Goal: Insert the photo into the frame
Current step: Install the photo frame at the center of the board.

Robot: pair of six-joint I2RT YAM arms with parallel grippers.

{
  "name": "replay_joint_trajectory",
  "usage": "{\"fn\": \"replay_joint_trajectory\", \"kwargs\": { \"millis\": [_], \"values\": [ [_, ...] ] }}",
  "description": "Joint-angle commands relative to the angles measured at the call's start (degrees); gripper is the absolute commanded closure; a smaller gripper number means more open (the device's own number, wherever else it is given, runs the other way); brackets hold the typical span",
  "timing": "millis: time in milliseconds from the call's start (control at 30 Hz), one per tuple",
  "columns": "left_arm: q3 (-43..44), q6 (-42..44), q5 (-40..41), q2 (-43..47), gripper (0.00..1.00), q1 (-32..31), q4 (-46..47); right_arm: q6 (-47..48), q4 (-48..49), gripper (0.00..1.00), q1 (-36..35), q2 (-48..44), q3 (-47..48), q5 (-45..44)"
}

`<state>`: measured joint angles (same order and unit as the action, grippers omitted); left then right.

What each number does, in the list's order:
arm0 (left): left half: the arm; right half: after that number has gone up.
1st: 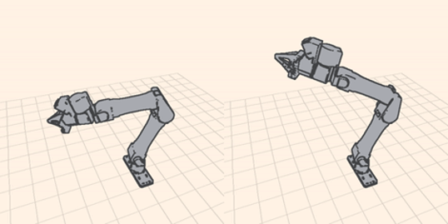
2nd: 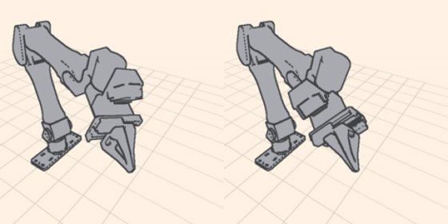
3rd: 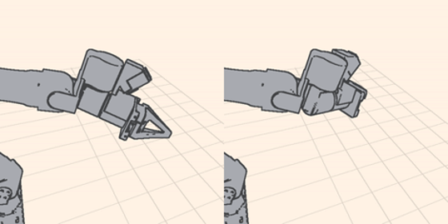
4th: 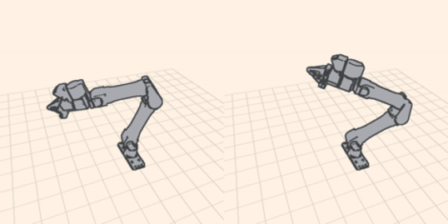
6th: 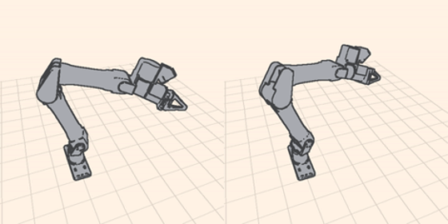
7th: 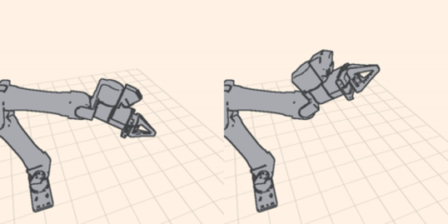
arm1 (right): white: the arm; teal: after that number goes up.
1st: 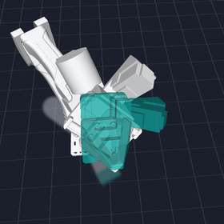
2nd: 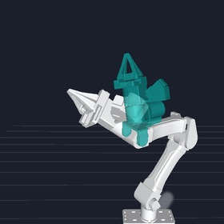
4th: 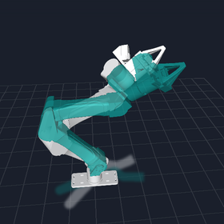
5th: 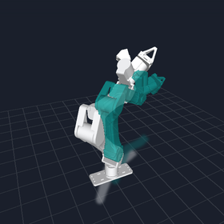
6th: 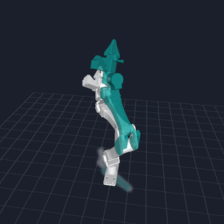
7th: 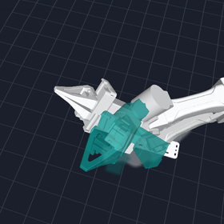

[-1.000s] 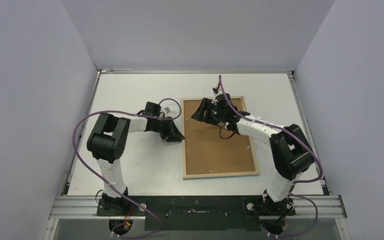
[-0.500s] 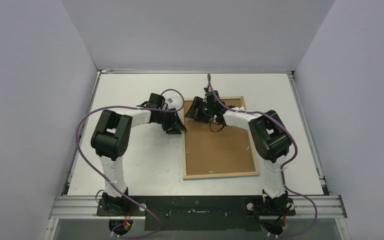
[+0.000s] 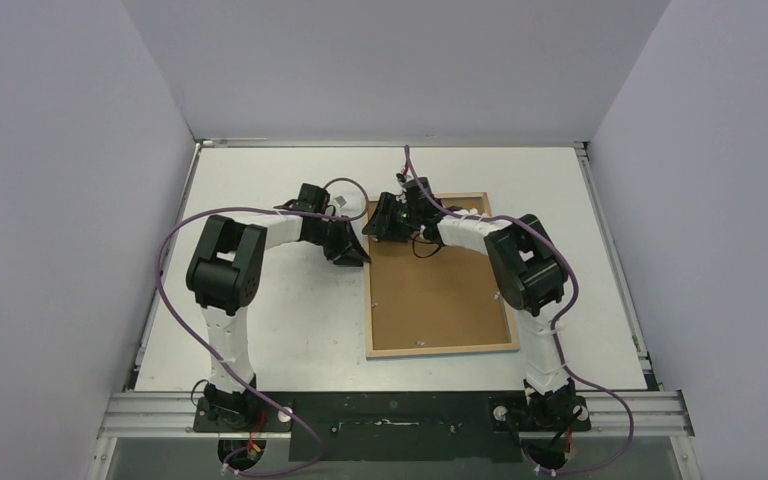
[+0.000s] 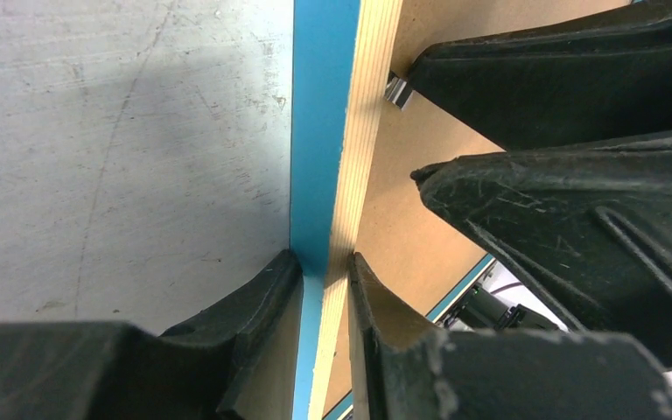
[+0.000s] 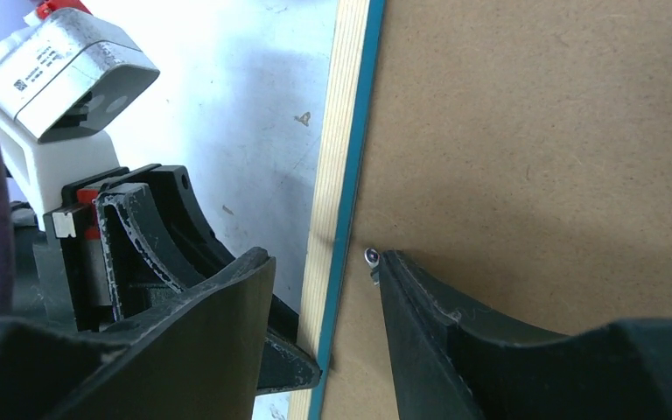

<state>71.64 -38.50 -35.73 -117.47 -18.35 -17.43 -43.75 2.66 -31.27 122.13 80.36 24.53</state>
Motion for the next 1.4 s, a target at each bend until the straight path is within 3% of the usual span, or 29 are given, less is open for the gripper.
{"fn": "replay_joint_trajectory", "kwargs": {
  "millis": [0,400,633,900,1367],
  "values": [
    [-1.6,2.7,6.3,-4.0,0.85,1.3,-1.9,0.8,0.3,0.52,-1.0,0.3,-0.5,3.8],
    [-0.8,2.6,5.4,-5.1,0.87,1.4,-1.6,-2.9,2.9,0.53,-1.1,-0.2,-2.1,7.9],
    [-0.9,2.2,5.7,-5.1,0.88,1.5,-1.3,-2.9,-1.4,0.49,-1.1,-3.1,-4.1,4.9],
    [-0.9,2.2,5.6,-5.4,0.88,1.5,-1.0,-5.4,0.0,0.47,-1.6,-3.9,-5.0,5.7],
    [-1.0,2.7,4.8,-5.8,0.89,1.5,-1.1,-8.6,4.4,0.49,-4.0,-0.5,-3.7,7.0]
  ]
}}
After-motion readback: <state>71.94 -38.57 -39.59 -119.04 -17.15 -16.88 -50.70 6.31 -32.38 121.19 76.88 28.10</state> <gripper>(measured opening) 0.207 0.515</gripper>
